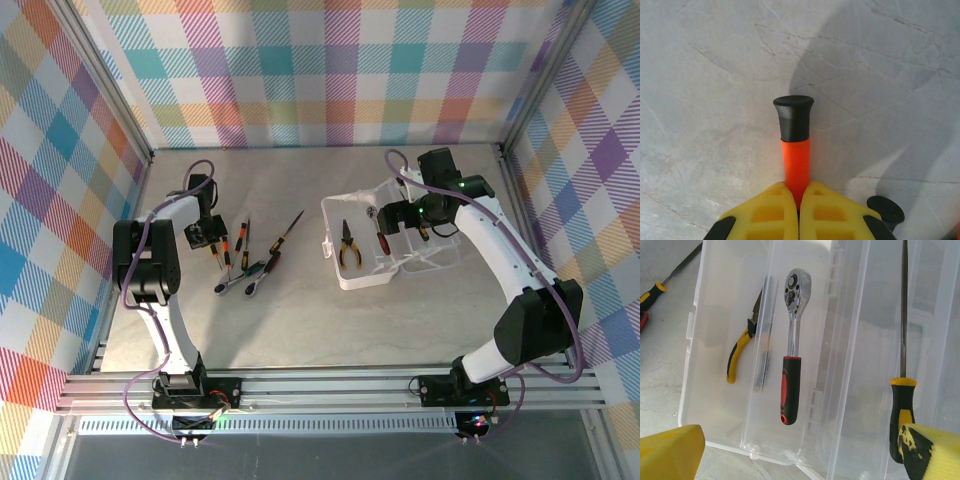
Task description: Pack the tool kit
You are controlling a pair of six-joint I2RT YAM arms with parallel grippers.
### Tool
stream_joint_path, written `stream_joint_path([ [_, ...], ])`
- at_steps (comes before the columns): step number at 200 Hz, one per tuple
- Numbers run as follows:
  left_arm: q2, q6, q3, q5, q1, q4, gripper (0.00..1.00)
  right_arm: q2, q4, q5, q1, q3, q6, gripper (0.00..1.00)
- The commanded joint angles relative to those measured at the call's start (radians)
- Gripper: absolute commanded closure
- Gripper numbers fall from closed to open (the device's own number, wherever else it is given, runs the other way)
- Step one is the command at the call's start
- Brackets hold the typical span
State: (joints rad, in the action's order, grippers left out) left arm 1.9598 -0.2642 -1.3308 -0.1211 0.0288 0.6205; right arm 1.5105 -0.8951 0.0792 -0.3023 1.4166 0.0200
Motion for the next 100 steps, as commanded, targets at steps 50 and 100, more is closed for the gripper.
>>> stream_joint_path([
  [50, -0.307, 0.021, -0.033, 0.001, -0.052, 0.075, 1.00, -0.015, 0.044, 0.155, -0.021, 0.038, 0.016, 0.01],
  [100, -0.421, -0.081, -0.061, 0.429, -0.204, -0.068, 1.00, -0.027, 0.138, 0.331, -0.059, 0.042, -0.009, 0.01],
])
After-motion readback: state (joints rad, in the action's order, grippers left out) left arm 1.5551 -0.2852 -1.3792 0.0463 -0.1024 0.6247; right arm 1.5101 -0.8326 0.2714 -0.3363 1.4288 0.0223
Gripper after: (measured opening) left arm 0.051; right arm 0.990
